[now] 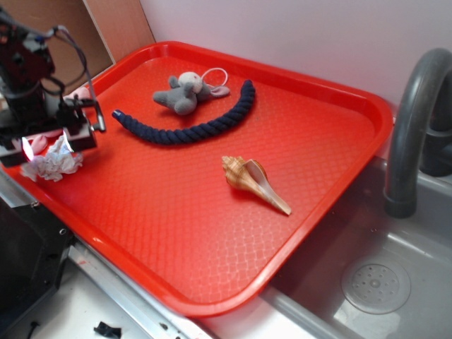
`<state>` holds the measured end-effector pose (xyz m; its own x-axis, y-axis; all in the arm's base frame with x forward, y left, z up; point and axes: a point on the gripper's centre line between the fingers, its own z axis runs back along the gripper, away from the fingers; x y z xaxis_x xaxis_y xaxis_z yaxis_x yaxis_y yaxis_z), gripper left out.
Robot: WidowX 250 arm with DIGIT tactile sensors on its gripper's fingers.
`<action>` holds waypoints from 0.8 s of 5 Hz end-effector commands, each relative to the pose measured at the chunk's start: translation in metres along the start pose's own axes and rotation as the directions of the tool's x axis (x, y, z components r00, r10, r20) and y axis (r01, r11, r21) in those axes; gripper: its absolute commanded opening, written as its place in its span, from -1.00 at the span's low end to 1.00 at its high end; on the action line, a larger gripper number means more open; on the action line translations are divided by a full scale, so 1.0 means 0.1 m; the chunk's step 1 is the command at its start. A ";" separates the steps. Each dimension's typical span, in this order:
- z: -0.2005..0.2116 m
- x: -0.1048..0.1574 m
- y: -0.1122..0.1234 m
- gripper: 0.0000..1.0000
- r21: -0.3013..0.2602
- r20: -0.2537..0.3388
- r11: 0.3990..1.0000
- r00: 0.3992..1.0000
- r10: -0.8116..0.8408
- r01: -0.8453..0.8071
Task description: Grab the white paper.
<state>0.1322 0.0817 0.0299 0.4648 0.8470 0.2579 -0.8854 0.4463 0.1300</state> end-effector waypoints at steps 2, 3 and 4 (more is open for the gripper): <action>-0.20 -0.03 -0.01 -0.33 -0.031 -0.024 0.998 0.998 -0.050 0.049; -0.20 -0.05 -0.01 -1.00 -0.036 -0.030 0.997 0.997 -0.066 0.065; -0.13 -0.06 -0.04 -1.00 -0.046 -0.027 0.994 0.994 -0.103 0.102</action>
<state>0.1427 0.0748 0.0163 0.5427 0.8093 0.2249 -0.8387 0.5365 0.0934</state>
